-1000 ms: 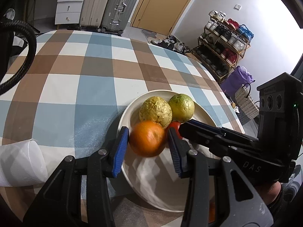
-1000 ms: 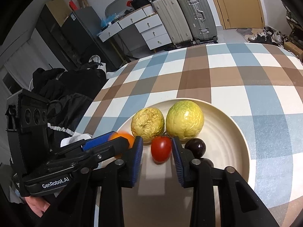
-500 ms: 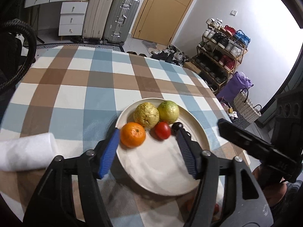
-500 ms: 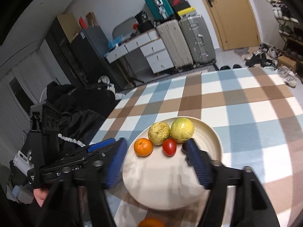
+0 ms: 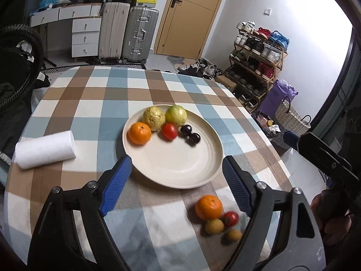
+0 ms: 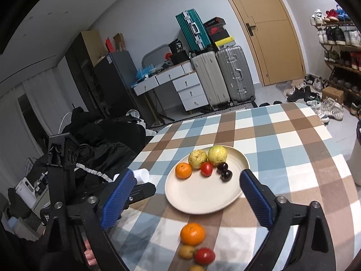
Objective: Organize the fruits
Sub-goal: 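Move both tools back from the plate toward the remaining fruit, then lower the right tool onto a brown kiwi and close it, then hold the kiwi in the right tool while the left tool grasps another brown kiwi, then carry both held kiwis over the plate and lower them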
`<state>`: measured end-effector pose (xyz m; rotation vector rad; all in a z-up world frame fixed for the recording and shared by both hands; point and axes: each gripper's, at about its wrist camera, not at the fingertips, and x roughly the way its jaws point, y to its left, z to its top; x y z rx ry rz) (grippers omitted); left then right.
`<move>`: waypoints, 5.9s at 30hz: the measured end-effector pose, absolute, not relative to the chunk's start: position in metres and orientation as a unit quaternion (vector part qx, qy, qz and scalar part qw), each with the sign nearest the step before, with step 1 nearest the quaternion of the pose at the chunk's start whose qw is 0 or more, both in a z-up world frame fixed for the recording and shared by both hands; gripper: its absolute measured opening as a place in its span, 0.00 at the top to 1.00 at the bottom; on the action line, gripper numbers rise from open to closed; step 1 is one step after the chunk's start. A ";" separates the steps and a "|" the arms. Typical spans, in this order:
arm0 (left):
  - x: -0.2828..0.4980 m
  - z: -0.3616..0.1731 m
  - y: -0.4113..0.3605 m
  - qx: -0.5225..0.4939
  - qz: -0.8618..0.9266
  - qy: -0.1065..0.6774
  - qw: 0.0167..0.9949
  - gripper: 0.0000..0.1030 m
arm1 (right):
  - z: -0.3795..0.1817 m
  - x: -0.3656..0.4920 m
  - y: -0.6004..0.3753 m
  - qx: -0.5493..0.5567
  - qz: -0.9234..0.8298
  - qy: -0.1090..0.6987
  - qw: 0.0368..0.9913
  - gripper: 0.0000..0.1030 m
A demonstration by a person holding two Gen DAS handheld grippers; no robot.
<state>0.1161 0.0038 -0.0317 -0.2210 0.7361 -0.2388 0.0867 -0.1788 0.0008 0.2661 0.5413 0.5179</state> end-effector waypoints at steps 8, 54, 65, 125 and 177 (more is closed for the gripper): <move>0.072 -0.029 -0.012 -0.081 -0.103 0.359 0.924 0.14 | -0.004 0.040 -0.186 0.123 0.243 0.246 0.930 0.00; 0.012 -0.096 -0.003 -0.073 -0.084 0.397 0.911 0.01 | -0.117 0.025 -0.164 0.101 0.261 0.375 0.884 0.25; 0.012 -0.099 0.000 -0.073 -0.079 0.398 0.911 0.01 | -0.123 0.030 -0.150 0.057 0.236 0.396 0.886 0.60; 0.071 -0.120 -0.059 -0.062 -0.242 0.434 0.866 0.78 | -0.105 0.020 -0.211 0.107 0.213 0.352 0.905 0.76; 0.270 -0.094 -0.078 -0.123 -0.224 0.395 0.882 0.78 | -0.079 0.307 -0.199 0.199 0.274 0.429 0.837 0.75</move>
